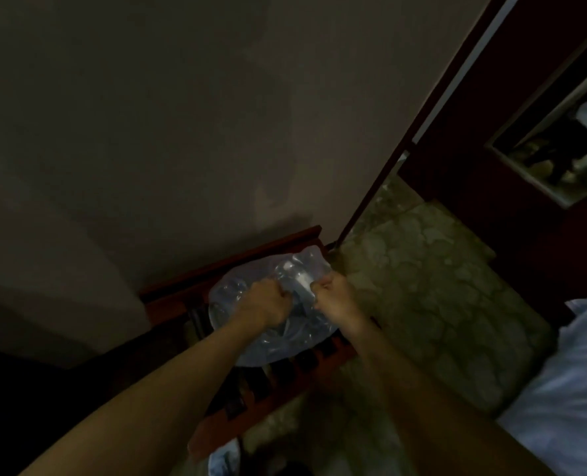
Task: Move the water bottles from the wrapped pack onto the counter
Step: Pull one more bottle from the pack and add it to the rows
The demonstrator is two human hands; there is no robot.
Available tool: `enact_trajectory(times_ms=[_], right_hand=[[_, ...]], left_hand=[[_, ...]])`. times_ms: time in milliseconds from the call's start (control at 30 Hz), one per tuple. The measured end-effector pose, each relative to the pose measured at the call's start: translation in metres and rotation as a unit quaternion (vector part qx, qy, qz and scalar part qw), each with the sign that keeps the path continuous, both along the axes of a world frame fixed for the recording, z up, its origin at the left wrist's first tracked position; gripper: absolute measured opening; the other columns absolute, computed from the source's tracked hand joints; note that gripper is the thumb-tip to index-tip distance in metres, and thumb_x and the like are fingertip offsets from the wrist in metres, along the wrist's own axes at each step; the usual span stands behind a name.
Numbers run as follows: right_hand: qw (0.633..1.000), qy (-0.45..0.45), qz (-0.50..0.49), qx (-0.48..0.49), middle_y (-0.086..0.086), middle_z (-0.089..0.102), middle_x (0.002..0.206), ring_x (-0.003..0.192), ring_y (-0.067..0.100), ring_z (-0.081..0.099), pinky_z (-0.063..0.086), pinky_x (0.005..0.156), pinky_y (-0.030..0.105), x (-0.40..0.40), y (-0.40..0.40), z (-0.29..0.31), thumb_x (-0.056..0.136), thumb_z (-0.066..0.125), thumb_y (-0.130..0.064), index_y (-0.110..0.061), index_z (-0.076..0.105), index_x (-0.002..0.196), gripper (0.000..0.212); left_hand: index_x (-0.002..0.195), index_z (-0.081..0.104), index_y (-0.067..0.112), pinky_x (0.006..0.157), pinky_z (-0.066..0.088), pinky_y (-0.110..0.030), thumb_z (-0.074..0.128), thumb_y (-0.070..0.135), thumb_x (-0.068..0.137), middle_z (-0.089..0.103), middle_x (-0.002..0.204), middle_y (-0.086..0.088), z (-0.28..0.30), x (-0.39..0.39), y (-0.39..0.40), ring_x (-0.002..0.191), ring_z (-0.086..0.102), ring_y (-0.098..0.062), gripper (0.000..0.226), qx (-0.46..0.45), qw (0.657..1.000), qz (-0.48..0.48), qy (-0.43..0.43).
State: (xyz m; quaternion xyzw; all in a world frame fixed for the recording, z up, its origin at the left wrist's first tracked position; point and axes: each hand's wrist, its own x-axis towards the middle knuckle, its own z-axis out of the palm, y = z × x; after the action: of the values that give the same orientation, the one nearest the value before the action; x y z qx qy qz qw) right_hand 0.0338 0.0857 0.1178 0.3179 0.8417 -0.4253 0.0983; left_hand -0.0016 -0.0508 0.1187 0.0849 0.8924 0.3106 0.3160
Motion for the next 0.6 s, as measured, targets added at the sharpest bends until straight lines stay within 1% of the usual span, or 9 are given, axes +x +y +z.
enact_trajectory(times_ms=[100,167,233,300,367,400,467,500,600], right_hand=[[0.999,-0.031,0.010,-0.012,0.006,0.053,0.062,0.066,0.027,0.058,0.050,0.064,0.040,-0.010,0.015,-0.029,0.090,0.053,-0.014,-0.014,0.049,0.062,0.028],[0.998,-0.055,0.019,-0.017,0.005,0.055,0.069,0.072,0.024,0.059,0.047,0.064,0.032,-0.018,0.025,-0.046,0.092,0.052,-0.016,-0.012,0.051,0.072,0.021],[0.996,-0.075,0.030,-0.023,0.003,0.052,0.070,0.076,0.024,0.058,0.045,0.066,0.030,-0.026,0.039,-0.063,0.094,0.051,-0.017,-0.011,0.049,0.074,0.020],[0.994,-0.101,0.045,-0.026,0.001,0.048,0.069,0.078,0.022,0.055,0.043,0.067,0.030,-0.034,0.053,-0.078,0.095,0.050,-0.016,-0.010,0.048,0.079,0.017],[0.992,-0.115,0.052,-0.014,0.002,0.052,0.076,0.082,0.022,0.053,0.040,0.068,0.028,-0.040,0.067,-0.091,0.095,0.050,-0.018,-0.009,0.053,0.088,0.012],[0.993,-0.111,0.048,0.000,0.006,0.058,0.086,0.085,0.023,0.055,0.040,0.069,0.027,-0.043,0.073,-0.098,0.095,0.050,-0.020,-0.007,0.056,0.101,0.015],[0.995,-0.095,-0.003,0.038,0.015,0.061,0.112,0.097,0.029,0.061,0.046,0.073,0.030,-0.048,0.085,-0.110,0.095,0.051,-0.024,-0.006,0.047,0.126,0.036],[0.994,-0.092,-0.032,0.057,0.017,0.060,0.118,0.102,0.032,0.062,0.047,0.075,0.032,-0.049,0.091,-0.116,0.095,0.052,-0.025,-0.006,0.041,0.131,0.042],[0.987,-0.118,-0.044,0.099,0.019,0.061,0.115,0.099,0.035,0.063,0.043,0.069,0.032,-0.051,0.109,-0.135,0.095,0.052,-0.030,-0.003,0.035,0.135,0.050]], left_hand=[[0.071,0.059,0.013,0.057,0.042,-0.022,0.048,0.021,0.096,0.064,0.082,-0.006,-0.033,-0.007,0.020,0.076,0.059,-0.018,0.029,-0.006,0.998,-0.024,-0.055],[0.096,0.068,0.011,0.070,0.045,-0.022,0.046,0.022,0.097,0.067,0.099,-0.008,-0.053,-0.013,0.034,0.089,0.063,-0.020,0.024,-0.013,0.995,-0.040,-0.086],[0.125,0.060,0.009,0.082,0.048,-0.028,0.042,0.020,0.099,0.066,0.117,-0.013,-0.071,-0.019,0.046,0.104,0.063,-0.026,0.033,-0.024,0.993,-0.038,-0.109],[0.135,0.053,0.008,0.091,0.047,-0.031,0.042,0.017,0.100,0.062,0.127,-0.016,-0.090,-0.024,0.060,0.113,0.060,-0.030,0.038,-0.039,0.991,-0.026,-0.122],[0.132,0.054,0.002,0.096,0.045,-0.034,0.043,0.015,0.100,0.060,0.129,-0.019,-0.110,-0.031,0.074,0.117,0.058,-0.033,0.037,-0.053,0.989,0.010,-0.136],[0.129,0.057,0.000,0.097,0.045,-0.035,0.045,0.014,0.099,0.061,0.129,-0.019,-0.122,-0.034,0.080,0.118,0.057,-0.033,0.035,-0.050,0.989,0.035,-0.138],[0.128,0.058,0.001,0.097,0.044,-0.034,0.048,0.013,0.098,0.060,0.130,-0.019,-0.144,-0.037,0.090,0.120,0.056,-0.033,0.034,-0.056,0.985,0.056,-0.154],[0.129,0.057,0.002,0.096,0.044,-0.032,0.048,0.012,0.098,0.060,0.131,-0.018,-0.154,-0.037,0.094,0.120,0.056,-0.032,0.035,-0.058,0.982,0.057,-0.172],[0.132,0.056,0.004,0.094,0.047,-0.032,0.047,0.008,0.098,0.061,0.128,-0.020,-0.185,-0.035,0.103,0.115,0.059,-0.033,0.036,-0.053,0.974,0.061,-0.210]])
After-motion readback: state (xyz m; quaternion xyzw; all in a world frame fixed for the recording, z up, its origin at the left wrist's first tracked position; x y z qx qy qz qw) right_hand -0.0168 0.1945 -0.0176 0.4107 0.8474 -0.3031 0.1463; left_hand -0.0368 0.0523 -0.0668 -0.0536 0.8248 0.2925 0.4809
